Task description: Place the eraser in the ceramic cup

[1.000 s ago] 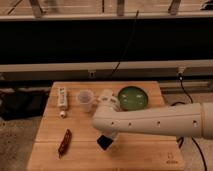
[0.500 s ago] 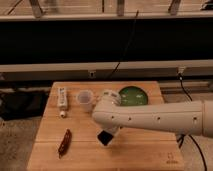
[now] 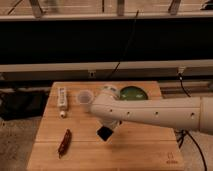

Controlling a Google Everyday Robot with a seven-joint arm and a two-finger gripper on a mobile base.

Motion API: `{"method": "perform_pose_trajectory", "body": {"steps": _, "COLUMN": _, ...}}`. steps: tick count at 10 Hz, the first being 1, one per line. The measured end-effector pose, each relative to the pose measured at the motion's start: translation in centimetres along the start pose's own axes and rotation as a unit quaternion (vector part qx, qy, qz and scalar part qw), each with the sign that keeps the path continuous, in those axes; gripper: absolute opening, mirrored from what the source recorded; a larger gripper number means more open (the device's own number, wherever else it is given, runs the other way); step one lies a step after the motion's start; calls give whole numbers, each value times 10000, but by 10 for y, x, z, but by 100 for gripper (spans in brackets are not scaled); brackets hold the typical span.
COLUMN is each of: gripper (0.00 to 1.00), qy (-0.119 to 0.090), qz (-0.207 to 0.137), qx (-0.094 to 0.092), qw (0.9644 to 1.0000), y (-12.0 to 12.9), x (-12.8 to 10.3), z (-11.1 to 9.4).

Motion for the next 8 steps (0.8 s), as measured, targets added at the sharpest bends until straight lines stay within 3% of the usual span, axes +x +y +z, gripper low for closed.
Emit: {"method": "perform_pose_trajectory", "body": {"steps": 8, "gripper": 0, "qy": 28, "qz": 8, "qx": -6, "qw": 10000, "y": -30, "x": 41, "z": -11}}
